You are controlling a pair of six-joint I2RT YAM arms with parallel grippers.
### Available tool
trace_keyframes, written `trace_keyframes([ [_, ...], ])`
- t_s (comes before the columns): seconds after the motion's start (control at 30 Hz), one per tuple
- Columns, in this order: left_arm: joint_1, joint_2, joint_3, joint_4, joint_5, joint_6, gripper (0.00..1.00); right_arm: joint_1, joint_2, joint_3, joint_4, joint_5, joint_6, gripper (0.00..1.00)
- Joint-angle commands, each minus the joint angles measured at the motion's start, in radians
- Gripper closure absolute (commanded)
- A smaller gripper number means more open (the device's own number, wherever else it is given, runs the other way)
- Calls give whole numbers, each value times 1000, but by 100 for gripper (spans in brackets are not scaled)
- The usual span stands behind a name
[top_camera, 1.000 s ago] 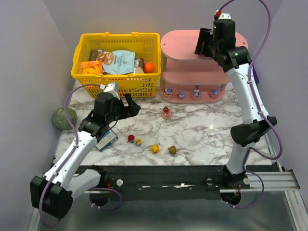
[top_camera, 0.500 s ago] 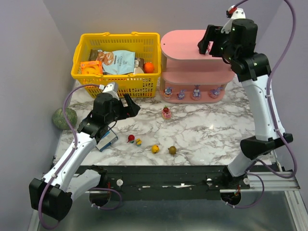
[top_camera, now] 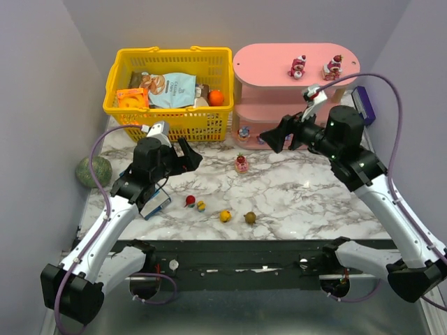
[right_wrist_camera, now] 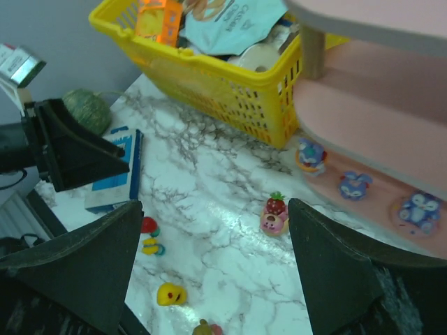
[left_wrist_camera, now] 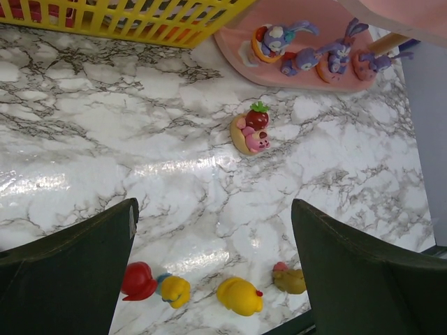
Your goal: Place and organize the plastic toys onto the shelf
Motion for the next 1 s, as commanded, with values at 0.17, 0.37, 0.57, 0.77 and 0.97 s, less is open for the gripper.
trace_keyframes([
  [0.17,5,9,-8,17,23,-6,1,146,103,-220,143,117,71,10],
  [0.37,7,15,6,7,15,-1,1,248,269,-288,266,254,125,14],
  [0.57,7,7,15,6,26,-4,1,282,424,-351,425,372,220,20],
  [0.77,7,-5,3,40,57,10,1,284,538,-331,444,473,271,24],
  [0.97,7,6,9,41,61,28,1,284,637,-296,438,506,289,26],
])
